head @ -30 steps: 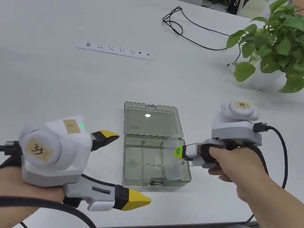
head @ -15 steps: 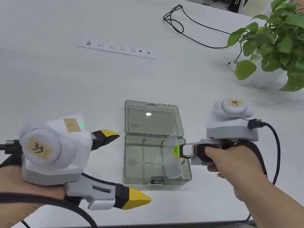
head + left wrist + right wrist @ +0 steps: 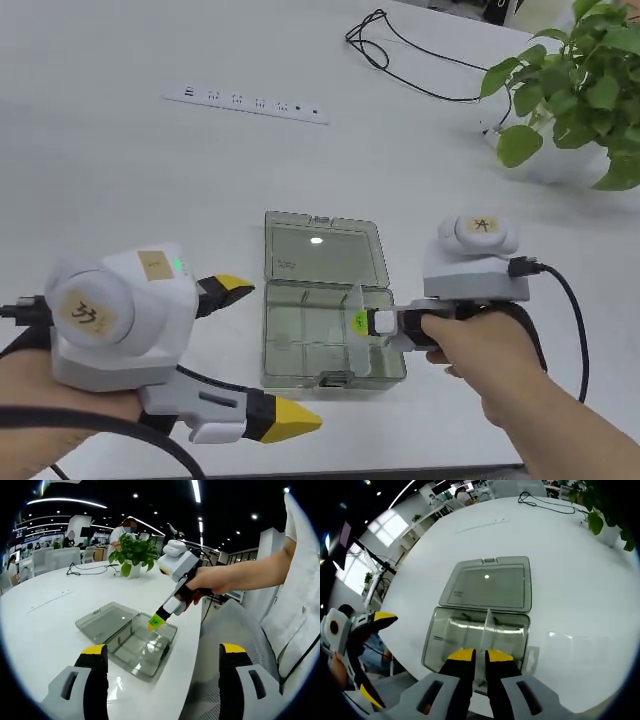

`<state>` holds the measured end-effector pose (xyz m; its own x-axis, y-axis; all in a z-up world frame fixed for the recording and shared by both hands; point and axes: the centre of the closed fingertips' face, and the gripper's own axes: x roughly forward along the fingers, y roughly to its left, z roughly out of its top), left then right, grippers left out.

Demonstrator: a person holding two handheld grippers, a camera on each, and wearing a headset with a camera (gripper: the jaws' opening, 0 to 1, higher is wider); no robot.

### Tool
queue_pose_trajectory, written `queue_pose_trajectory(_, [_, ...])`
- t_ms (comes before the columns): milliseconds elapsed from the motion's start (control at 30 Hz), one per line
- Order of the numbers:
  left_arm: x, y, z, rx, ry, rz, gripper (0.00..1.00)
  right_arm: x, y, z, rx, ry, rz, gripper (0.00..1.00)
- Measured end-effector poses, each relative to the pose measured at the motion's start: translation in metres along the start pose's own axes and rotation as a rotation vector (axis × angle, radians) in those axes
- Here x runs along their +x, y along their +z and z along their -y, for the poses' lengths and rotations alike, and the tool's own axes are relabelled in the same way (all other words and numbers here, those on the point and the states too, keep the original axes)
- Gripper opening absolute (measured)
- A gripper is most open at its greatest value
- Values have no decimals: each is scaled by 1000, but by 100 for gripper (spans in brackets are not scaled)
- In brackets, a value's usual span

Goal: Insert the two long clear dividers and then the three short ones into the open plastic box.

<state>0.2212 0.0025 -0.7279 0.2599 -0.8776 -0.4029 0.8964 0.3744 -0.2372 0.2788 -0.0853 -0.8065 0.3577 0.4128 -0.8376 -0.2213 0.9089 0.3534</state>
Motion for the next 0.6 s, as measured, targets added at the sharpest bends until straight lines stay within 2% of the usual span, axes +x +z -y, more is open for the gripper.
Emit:
queue_pose_trajectory(500, [-1,1,-1,-3,11,-5,94,10,-3,3,21,36,2,10])
queue_pose_trajectory(600, [-2,2,-1,-4,16,-2,94,9,-3,3,7,43,12,10])
